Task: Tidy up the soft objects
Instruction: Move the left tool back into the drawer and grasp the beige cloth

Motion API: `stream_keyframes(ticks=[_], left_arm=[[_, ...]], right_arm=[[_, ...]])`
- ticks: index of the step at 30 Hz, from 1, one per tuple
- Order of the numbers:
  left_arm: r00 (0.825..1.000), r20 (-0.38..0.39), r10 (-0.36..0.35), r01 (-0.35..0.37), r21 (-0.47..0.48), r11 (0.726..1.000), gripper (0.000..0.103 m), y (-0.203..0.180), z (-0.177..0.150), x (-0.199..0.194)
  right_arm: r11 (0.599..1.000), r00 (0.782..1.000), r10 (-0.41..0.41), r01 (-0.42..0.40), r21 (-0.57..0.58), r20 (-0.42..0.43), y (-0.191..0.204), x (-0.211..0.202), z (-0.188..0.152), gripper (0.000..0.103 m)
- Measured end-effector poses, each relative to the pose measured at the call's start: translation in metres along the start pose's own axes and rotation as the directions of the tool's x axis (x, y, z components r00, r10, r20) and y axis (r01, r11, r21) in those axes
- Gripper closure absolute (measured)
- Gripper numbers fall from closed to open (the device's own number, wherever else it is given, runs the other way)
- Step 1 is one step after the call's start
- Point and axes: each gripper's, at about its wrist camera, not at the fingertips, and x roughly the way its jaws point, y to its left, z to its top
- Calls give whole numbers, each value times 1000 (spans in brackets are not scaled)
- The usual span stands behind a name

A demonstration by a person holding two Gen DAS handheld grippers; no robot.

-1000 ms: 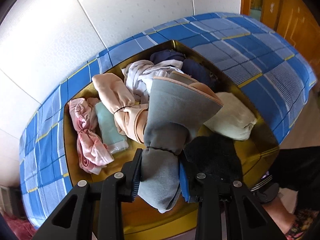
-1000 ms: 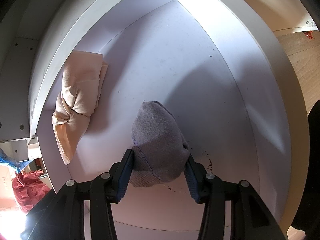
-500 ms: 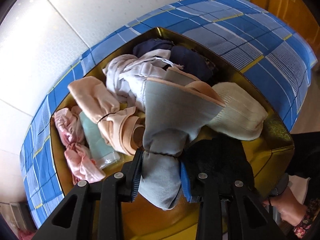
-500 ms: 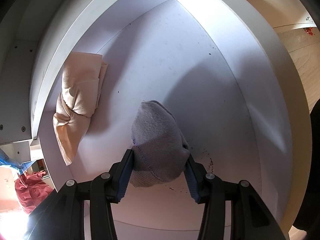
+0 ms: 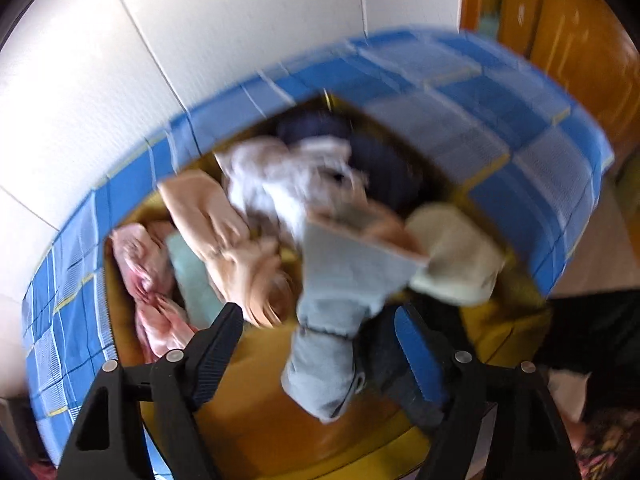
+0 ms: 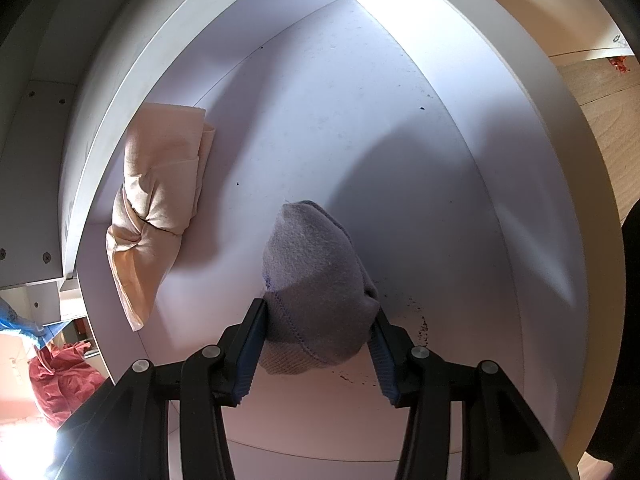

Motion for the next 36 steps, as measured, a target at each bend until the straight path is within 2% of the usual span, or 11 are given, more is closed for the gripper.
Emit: stream_keyframes(ticks=[1,4,5,13,15,18,20,21,29,33,36], left_arm=[[1000,11,5,-4,-29,1000,29,3,3,-1],[1000,-9,-4,3,-74,997,58,5,9,6],[1000,-19,-12,11,-81,997,61,3,9,9],[992,-122,-12,7,-45,999,64,-20,-3,38],[993,-115,-20,14,-49,999,65,-20,-5,36],[996,-75,-40,31,-116,993,55,-9,-9,20],[999,-31,-35,30,-157,987,30,-2,-14,5],[1000,-2,-22,22,-173,985,27,1,-17,-4],[992,122,-19,43,-197,979,23,4,-57,-51],[981,188,-50,77,-136,988,17,-15,-86,-74],[980,192,-46,59,-61,996,13,-34,-108,-79]], right_arm=[[1000,1000,0,0,0,0,1,0,0,54],[1000,1000,1,-1,3,-1,1,0,0,54],[1000,1000,2,-2,4,-1,1,0,0,54],[1000,1000,-1,1,1,-2,3,1,0,54],[1000,1000,-1,1,2,-2,3,1,0,54],[1000,1000,0,0,5,-3,3,1,0,54],[1000,1000,-1,1,4,-3,4,1,0,54],[1000,1000,-3,3,3,-3,4,1,0,54],[1000,1000,-3,3,0,-2,8,1,0,54],[1000,1000,-6,6,-6,-2,8,2,0,54],[1000,1000,-8,8,-6,-1,9,2,0,54]])
